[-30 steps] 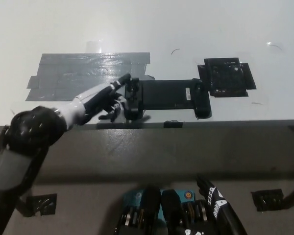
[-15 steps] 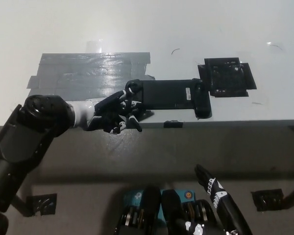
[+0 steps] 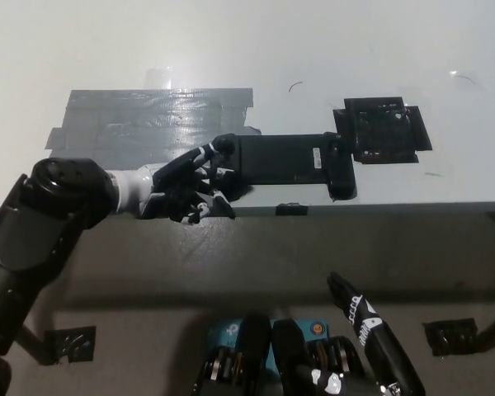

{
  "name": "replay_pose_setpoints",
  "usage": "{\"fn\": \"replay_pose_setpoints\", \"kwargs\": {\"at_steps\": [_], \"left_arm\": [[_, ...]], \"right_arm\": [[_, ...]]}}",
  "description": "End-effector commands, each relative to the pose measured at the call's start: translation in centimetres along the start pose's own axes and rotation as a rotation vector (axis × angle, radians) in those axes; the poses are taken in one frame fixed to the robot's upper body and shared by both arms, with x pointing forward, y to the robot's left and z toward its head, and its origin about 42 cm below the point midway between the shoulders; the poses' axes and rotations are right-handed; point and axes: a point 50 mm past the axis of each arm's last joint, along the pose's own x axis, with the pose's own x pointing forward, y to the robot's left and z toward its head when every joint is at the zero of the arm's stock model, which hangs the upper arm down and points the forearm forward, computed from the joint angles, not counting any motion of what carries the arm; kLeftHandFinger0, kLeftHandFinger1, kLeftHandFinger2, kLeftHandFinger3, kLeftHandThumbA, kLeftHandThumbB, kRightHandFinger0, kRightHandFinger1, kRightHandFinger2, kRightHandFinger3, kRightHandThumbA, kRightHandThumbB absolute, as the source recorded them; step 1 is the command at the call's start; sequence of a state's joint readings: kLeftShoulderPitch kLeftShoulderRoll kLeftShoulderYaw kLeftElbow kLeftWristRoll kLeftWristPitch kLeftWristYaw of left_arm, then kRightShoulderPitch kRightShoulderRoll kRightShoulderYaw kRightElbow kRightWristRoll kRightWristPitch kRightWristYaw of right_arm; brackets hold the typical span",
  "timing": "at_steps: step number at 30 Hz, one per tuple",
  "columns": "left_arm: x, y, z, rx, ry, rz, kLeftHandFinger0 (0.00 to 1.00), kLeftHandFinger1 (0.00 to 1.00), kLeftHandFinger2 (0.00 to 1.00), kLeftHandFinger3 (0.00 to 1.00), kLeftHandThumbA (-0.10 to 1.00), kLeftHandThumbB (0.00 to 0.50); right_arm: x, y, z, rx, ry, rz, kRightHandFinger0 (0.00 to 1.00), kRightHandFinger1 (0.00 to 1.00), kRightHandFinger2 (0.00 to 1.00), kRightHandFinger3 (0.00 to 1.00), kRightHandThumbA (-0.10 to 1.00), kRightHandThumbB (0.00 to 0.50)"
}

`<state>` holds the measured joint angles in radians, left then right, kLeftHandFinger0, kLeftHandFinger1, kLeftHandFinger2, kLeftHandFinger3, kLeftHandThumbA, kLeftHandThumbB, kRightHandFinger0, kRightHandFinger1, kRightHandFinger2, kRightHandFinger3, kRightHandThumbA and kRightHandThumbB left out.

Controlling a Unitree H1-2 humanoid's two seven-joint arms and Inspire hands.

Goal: A controller is being placed at the center of the desk near the left hand and the robot uses its left hand's index finger to press a button at the left area of the controller

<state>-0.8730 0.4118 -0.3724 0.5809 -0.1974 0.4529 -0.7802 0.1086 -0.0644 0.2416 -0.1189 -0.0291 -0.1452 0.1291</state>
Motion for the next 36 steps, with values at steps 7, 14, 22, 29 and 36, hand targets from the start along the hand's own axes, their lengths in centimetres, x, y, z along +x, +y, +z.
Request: {"fn": "replay_pose_setpoints", "kwargs": {"at_steps": [7,14,22,29,36], "left_arm": [[-3.5,3.5,2.6,0.011,-0.029,0.069,0.15,0.24,0.53,1.0,1.0,0.484],[-3.4,3.6,2.3,0.025,0.007,0.065,0.14,0.24,0.5,1.0,1.0,0.492],[-2.6,2.6,2.0,0.022,-0.005,0.049,0.09,0.2,0.49,1.0,1.0,0.459],[-2.0,1.9,1.5,0.027,-0.001,0.052,0.0,0.12,0.45,1.0,1.0,0.452],[-1.8,1.9,1.6,0.033,0.012,0.048,0.03,0.15,0.47,1.0,1.0,0.449]], "right_arm": [[0.5,-0.1,1.3,-0.006,-0.068,0.001,1.0,1.0,1.0,1.0,0.9,0.22],[0.7,0.0,1.4,-0.001,-0.071,0.002,1.0,1.0,1.0,1.0,0.89,0.215],[0.5,-0.1,1.4,-0.006,-0.068,-0.004,1.0,1.0,1.0,1.0,0.89,0.216],[0.6,-0.1,1.4,-0.01,-0.079,-0.003,1.0,1.0,1.0,1.0,0.88,0.202],[0.7,-0.1,1.4,-0.014,-0.081,-0.005,1.0,1.0,1.0,1.0,0.87,0.211]]}}
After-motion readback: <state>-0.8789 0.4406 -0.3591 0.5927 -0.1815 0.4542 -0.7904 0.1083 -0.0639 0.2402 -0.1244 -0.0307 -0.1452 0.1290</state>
